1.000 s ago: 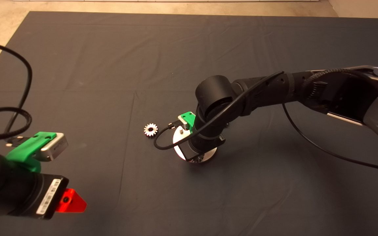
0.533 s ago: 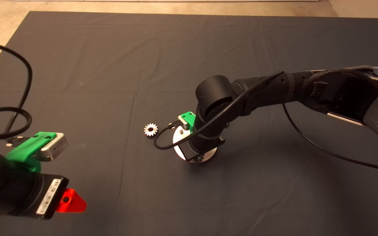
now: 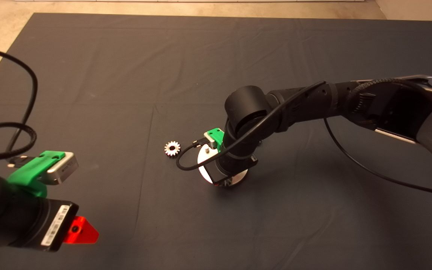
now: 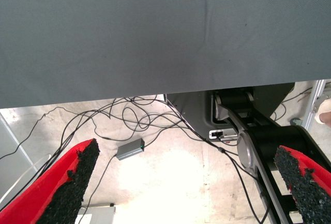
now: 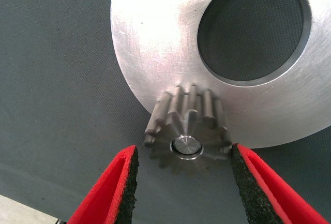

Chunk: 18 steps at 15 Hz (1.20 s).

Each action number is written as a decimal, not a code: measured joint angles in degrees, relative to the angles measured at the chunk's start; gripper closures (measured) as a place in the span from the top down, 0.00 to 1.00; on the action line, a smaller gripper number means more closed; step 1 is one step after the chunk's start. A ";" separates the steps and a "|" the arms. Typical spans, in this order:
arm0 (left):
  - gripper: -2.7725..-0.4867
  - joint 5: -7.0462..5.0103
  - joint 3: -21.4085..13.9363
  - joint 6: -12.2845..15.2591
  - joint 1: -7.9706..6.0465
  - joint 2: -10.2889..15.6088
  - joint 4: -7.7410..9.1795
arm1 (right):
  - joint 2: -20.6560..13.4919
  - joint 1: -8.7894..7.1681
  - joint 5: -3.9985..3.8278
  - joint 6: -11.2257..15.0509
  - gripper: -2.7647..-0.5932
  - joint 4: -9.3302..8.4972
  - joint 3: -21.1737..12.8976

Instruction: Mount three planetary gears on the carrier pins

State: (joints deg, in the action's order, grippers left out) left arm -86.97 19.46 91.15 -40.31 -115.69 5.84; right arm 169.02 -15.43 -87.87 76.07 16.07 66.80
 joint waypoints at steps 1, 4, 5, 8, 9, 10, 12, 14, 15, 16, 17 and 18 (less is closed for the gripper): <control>0.87 0.01 0.00 0.00 0.00 0.00 -0.02 | 0.00 0.02 0.00 0.00 0.32 0.00 0.00; 0.87 0.01 0.00 0.00 0.00 0.00 -0.02 | -0.02 0.00 0.00 0.00 0.32 0.00 0.00; 0.87 0.01 0.00 -0.06 0.00 0.00 -0.01 | -0.15 -0.06 0.06 0.00 0.34 0.00 -0.07; 0.87 0.00 0.00 -0.20 0.02 0.00 -0.02 | -1.67 -2.69 0.05 0.01 0.39 0.02 -1.26; 0.87 0.01 0.00 -0.27 0.02 -0.01 -0.02 | -2.23 -4.16 0.05 0.02 0.42 0.02 -2.19; 0.87 0.01 0.00 -0.57 0.00 -0.16 -0.02 | -2.89 -5.32 0.02 0.02 0.46 0.02 -3.52; 0.87 0.01 0.00 -2.37 0.02 -0.16 0.00 | -4.45 -6.53 0.16 0.04 0.50 0.02 -6.92; 0.87 0.04 0.35 -5.34 0.02 -0.16 0.00 | -6.80 -8.38 0.16 0.28 0.53 0.02 -10.14; 0.87 0.06 0.98 -6.29 0.02 -0.16 0.00 | -7.98 -9.76 0.09 0.52 0.53 0.02 -11.51; 0.87 0.06 2.31 -6.73 0.05 -0.21 0.00 | -8.96 -10.85 0.02 1.41 0.55 0.03 -13.00; 0.87 0.08 4.41 -7.95 0.35 -0.66 0.00 | -9.82 -11.28 0.02 2.01 0.58 0.02 -14.31; 0.87 0.09 7.13 -9.85 0.99 -1.16 -0.02 | -10.81 -11.42 0.09 2.50 0.59 0.02 -15.76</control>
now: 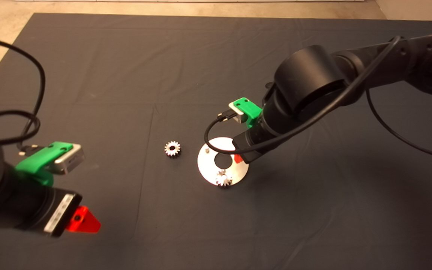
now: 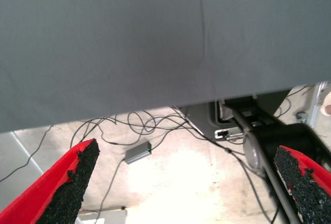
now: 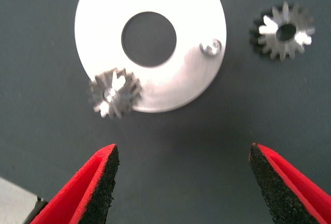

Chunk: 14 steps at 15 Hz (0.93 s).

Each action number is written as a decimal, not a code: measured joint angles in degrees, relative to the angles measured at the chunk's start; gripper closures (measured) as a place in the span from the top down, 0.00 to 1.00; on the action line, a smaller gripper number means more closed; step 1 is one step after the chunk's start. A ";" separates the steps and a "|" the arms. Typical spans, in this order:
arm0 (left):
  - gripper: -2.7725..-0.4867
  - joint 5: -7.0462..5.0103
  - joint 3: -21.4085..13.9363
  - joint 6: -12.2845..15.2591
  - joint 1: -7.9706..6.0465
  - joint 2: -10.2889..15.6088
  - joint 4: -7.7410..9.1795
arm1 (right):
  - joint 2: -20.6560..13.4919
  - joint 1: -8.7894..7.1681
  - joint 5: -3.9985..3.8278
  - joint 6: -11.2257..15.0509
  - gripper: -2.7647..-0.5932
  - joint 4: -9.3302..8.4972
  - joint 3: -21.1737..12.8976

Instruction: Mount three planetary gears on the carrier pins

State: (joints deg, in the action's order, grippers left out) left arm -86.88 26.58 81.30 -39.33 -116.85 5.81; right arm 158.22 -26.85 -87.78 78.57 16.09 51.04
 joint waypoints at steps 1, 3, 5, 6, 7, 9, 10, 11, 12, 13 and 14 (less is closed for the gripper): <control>0.87 -0.05 2.71 -1.39 0.50 -0.96 -0.01 | -0.90 -0.04 0.01 0.47 0.59 0.00 -1.11; 0.87 -0.05 6.86 -2.67 0.90 -4.24 -0.30 | -2.57 -0.62 -0.06 1.30 0.66 0.00 -2.56; 0.87 1.39 9.35 -2.81 3.18 -6.84 -0.44 | -3.66 -0.98 -0.04 1.72 0.68 0.00 -3.62; 0.87 2.52 9.86 -2.81 5.00 -7.36 -0.55 | -4.33 -0.91 -0.09 1.87 0.72 -0.06 -4.09; 0.87 3.45 10.10 -2.75 6.44 -8.22 -1.09 | -5.08 -0.99 -0.09 1.91 0.73 -0.05 -4.52; 0.87 4.34 10.43 -1.30 7.39 -11.17 -2.14 | -6.24 -1.31 0.13 2.07 0.73 -0.09 -5.63; 0.87 4.56 10.71 -0.77 7.36 -13.72 -2.90 | -7.61 -1.45 0.38 2.09 0.76 -0.24 -6.29; 0.87 4.88 10.92 -0.06 7.40 -16.09 -3.20 | -9.28 -1.61 0.29 2.09 0.80 -0.30 -6.76; 0.87 4.88 11.49 0.70 7.43 -18.90 -3.62 | -11.07 -1.74 0.11 2.11 0.80 -0.35 -7.12; 0.87 4.91 12.40 1.43 7.71 -21.65 -4.14 | -12.78 -1.91 0.02 2.13 0.80 -0.46 -7.64; 0.87 5.08 13.56 1.91 8.54 -24.04 -4.91 | -14.11 -2.35 -0.11 2.18 0.84 -0.63 -8.35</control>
State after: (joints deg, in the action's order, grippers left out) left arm -81.80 40.14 83.21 -30.79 -140.89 0.91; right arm 144.11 -29.21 -87.90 80.75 15.46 42.70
